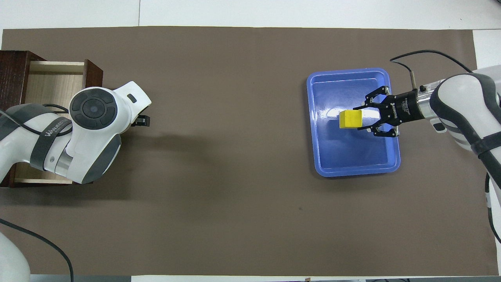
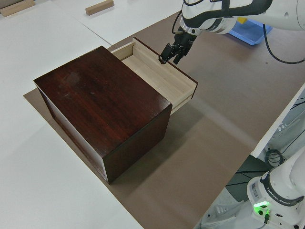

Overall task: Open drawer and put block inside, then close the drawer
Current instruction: 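Lift the cube with the right gripper toward the approaching left gripper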

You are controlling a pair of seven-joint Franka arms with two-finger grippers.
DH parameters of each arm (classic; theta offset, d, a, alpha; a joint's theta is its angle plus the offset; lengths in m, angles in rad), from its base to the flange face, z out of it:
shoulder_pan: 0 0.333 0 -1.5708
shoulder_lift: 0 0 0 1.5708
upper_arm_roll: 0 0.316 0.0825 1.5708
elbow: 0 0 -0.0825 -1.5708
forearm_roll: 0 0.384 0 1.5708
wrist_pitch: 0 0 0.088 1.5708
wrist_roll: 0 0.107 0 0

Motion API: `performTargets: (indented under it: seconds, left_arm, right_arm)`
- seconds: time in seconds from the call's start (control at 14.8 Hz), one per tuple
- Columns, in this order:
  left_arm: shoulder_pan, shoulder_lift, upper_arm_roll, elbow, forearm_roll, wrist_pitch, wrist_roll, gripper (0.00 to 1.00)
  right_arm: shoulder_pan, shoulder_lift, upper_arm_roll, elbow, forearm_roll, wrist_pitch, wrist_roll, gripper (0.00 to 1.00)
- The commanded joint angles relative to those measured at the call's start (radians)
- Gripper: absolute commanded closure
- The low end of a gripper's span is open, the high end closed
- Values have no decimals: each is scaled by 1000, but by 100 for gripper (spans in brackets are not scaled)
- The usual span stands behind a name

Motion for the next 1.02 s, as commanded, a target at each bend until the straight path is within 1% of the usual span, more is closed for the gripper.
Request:
performTargets:
  seconds: [0.0,0.07,0.2,0.27,0.41,0.54,0.68,0.75,0.95]
  left_arm:
    - [-25,29,6,131,-80,-132,-13,0]
    - [-28,45,8,203,-118,-202,-14,0]
    - [-28,50,8,344,-186,-371,-39,0]
    - [-28,47,8,370,-229,-404,-80,0]
    - [-27,26,9,378,-307,-436,-256,0]
    - [-28,4,8,397,-356,-483,-533,0]
    - [-36,-19,6,400,-408,-510,-728,0]
    - [-59,-17,6,401,-427,-519,-828,0]
    - [-122,-17,2,414,-450,-522,-1213,0]
  right_arm:
    - [40,12,3,104,14,-67,88,100]
    - [59,10,3,127,14,-81,131,100]
    - [102,1,6,155,14,-89,192,100]
    - [128,-9,7,163,16,-89,227,100]
    - [177,-11,12,210,20,-91,333,100]
    - [221,-11,13,245,31,-89,407,100]
    - [263,-11,13,267,33,-86,455,100]
    - [280,-11,13,273,33,-86,467,100]
    - [352,-11,12,273,59,-66,519,100]
